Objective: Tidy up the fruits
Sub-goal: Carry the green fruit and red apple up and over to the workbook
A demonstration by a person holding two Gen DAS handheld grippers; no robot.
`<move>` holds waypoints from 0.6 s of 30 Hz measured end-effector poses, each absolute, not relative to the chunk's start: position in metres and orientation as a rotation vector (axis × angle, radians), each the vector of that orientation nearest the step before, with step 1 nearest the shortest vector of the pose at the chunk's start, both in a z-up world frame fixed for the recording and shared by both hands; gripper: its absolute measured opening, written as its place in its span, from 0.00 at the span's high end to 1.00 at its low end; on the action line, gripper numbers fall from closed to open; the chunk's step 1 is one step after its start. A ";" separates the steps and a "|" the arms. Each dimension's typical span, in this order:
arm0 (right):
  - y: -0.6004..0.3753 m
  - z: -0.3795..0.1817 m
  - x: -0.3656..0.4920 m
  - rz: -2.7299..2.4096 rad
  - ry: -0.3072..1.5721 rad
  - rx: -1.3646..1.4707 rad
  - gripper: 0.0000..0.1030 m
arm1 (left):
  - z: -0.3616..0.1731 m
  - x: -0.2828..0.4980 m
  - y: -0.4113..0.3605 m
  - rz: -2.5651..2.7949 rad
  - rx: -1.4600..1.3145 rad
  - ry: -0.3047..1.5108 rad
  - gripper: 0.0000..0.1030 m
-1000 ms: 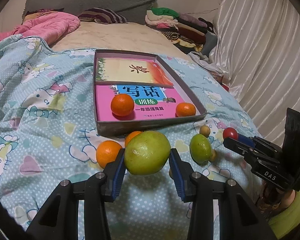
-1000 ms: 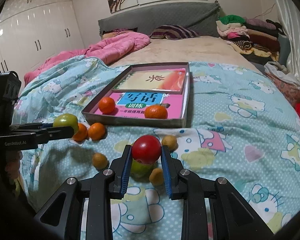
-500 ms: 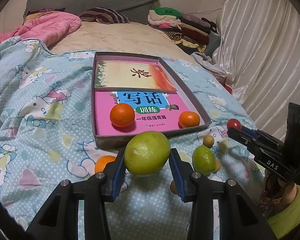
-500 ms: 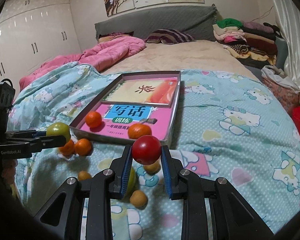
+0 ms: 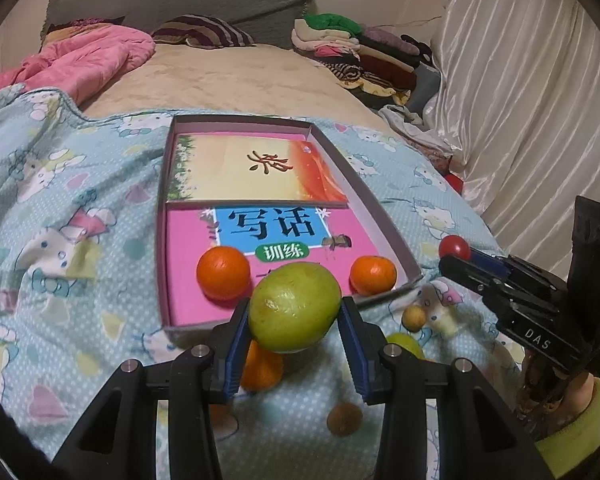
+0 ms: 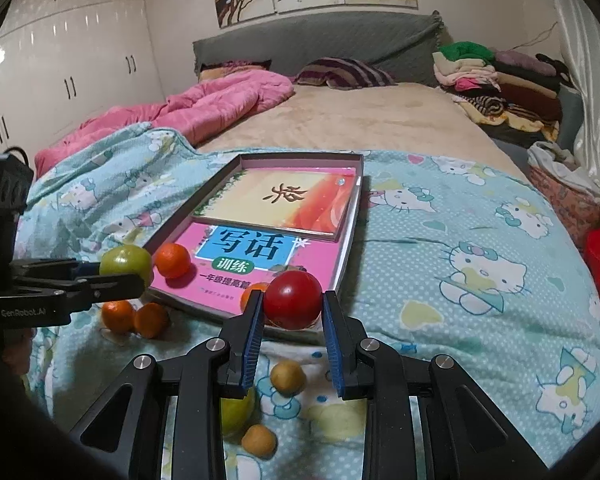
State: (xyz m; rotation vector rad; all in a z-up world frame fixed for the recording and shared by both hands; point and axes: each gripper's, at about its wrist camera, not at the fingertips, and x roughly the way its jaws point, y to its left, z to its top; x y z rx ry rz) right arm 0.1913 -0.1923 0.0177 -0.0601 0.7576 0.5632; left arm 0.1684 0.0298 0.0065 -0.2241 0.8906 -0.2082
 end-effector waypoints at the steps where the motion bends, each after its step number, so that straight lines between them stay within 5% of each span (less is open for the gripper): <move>1: -0.191 0.016 0.194 0.564 0.766 -0.064 0.72 | 0.006 0.171 0.029 -0.209 -0.222 0.894 0.58; 18: -0.179 -0.002 0.213 0.579 0.820 -0.132 0.72 | -0.018 0.205 0.016 -0.199 -0.196 0.949 0.58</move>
